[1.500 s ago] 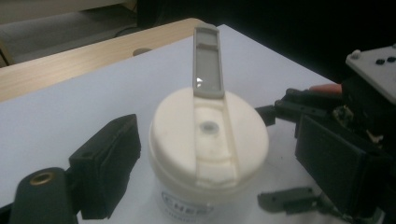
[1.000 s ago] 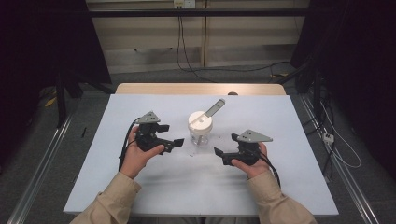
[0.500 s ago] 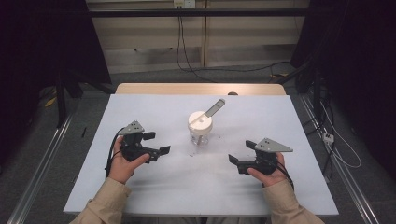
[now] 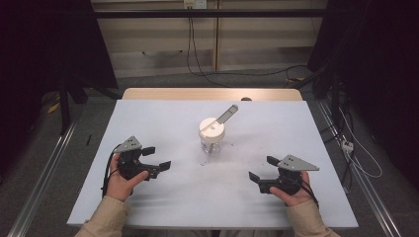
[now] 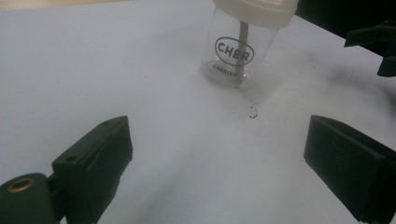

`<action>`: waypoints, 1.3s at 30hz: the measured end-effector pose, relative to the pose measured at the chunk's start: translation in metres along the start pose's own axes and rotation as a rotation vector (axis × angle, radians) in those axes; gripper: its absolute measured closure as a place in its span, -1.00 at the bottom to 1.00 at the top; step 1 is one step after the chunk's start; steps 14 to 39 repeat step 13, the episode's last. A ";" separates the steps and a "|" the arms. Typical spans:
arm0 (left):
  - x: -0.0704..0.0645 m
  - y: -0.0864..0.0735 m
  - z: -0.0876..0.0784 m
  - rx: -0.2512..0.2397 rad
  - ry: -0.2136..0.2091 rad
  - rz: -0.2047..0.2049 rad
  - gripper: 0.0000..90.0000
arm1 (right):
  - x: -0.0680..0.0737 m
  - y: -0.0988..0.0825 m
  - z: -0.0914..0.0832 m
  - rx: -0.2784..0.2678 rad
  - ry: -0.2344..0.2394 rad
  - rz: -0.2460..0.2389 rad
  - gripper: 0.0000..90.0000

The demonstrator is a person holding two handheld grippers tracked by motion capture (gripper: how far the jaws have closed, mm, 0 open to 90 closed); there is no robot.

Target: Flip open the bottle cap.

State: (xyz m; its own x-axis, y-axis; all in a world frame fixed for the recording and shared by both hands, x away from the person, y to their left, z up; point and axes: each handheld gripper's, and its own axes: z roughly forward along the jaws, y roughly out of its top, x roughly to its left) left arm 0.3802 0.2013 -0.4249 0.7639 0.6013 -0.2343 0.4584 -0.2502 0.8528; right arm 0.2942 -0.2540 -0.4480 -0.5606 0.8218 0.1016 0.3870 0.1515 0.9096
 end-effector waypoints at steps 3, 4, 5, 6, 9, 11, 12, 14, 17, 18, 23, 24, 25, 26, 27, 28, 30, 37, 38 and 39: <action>0.000 -0.004 -0.003 -0.006 0.000 -0.002 -0.83 | -0.002 -0.004 -0.005 0.002 -0.006 -0.001 -0.77; 0.000 -0.005 -0.004 -0.010 -0.001 0.004 -0.83 | -0.002 -0.005 -0.007 0.002 -0.007 0.000 -0.77; 0.001 -0.006 -0.005 -0.007 -0.004 0.000 -0.83 | -0.002 -0.006 -0.009 0.001 -0.011 -0.003 -0.77; 0.001 -0.007 -0.006 -0.010 -0.003 -0.005 -0.83 | -0.002 -0.006 -0.011 0.002 -0.015 -0.003 -0.77; 0.002 -0.010 -0.009 -0.006 0.010 0.006 -0.83 | -0.004 -0.010 -0.015 0.003 -0.018 -0.007 -0.77; 0.003 -0.012 -0.009 -0.011 0.019 0.006 -0.83 | -0.005 -0.011 -0.016 0.005 -0.022 -0.001 -0.77; 0.003 -0.012 -0.009 -0.009 0.020 0.006 -0.83 | -0.006 -0.012 -0.016 0.007 -0.023 0.001 -0.77; 0.004 -0.012 -0.009 -0.011 0.021 0.006 -0.83 | -0.006 -0.012 -0.017 0.006 -0.026 0.000 -0.77; 0.004 -0.012 -0.009 -0.011 0.021 0.006 -0.83 | -0.006 -0.012 -0.017 0.006 -0.026 0.000 -0.77; 0.004 -0.012 -0.009 -0.011 0.021 0.006 -0.83 | -0.006 -0.012 -0.017 0.006 -0.026 0.000 -0.77; 0.004 -0.012 -0.009 -0.011 0.021 0.006 -0.83 | -0.006 -0.012 -0.017 0.006 -0.026 0.000 -0.77; 0.004 -0.012 -0.009 -0.011 0.021 0.006 -0.83 | -0.006 -0.012 -0.017 0.006 -0.026 0.000 -0.77; 0.004 -0.012 -0.009 -0.011 0.021 0.006 -0.83 | -0.006 -0.012 -0.017 0.006 -0.026 0.000 -0.77; 0.004 -0.012 -0.009 -0.011 0.021 0.006 -0.83 | -0.006 -0.012 -0.017 0.006 -0.026 0.000 -0.77; 0.004 -0.012 -0.009 -0.011 0.021 0.006 -0.83 | -0.006 -0.012 -0.017 0.006 -0.026 0.000 -0.77; 0.004 -0.012 -0.009 -0.011 0.021 0.006 -0.83 | -0.006 -0.012 -0.017 0.006 -0.026 0.000 -0.77; 0.004 -0.012 -0.009 -0.011 0.021 0.006 -0.83 | -0.006 -0.012 -0.017 0.006 -0.026 0.000 -0.77; 0.004 -0.012 -0.009 -0.011 0.021 0.006 -0.83 | -0.006 -0.012 -0.017 0.006 -0.026 0.000 -0.77; 0.004 -0.012 -0.009 -0.011 0.021 0.006 -0.83 | -0.006 -0.012 -0.017 0.006 -0.026 0.000 -0.77; 0.004 -0.012 -0.009 -0.011 0.021 0.006 -0.83 | -0.006 -0.012 -0.017 0.006 -0.026 0.000 -0.77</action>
